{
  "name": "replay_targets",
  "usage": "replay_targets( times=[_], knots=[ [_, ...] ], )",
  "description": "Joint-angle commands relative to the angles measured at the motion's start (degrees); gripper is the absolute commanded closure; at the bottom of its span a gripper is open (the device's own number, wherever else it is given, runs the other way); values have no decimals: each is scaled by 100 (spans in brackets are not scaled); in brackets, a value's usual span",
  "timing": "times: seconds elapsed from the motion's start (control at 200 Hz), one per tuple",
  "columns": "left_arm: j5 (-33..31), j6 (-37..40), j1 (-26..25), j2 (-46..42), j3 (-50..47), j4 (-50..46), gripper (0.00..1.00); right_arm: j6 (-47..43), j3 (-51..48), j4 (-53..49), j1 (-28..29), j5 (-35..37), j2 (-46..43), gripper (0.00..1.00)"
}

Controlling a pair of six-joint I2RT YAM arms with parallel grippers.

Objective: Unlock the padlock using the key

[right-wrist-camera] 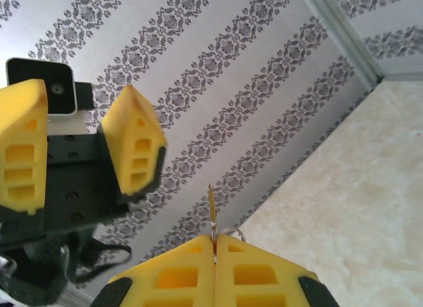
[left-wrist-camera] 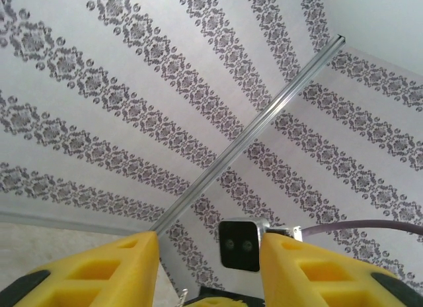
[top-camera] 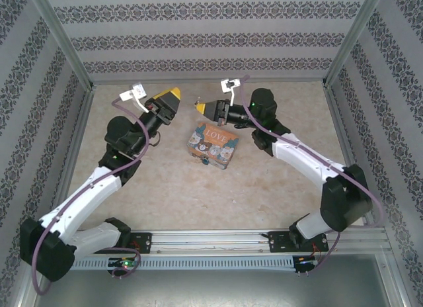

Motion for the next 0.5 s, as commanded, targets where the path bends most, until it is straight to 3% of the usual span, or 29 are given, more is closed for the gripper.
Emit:
replay_targets(
  times=[0.0,0.285,0.495],
  knots=[
    [628,795,148,-240,459,-1250,55,-1417,28,-1147,-159,-392,-430,100],
    [2652,2130,252,-353,1196,-2756,46,-3570,442,-3251,-296,-665,-908,100],
    [3715,2077,264,106,1484,-3059,45,-4086,567,-3960,-263,-703,-1063,100]
  ],
)
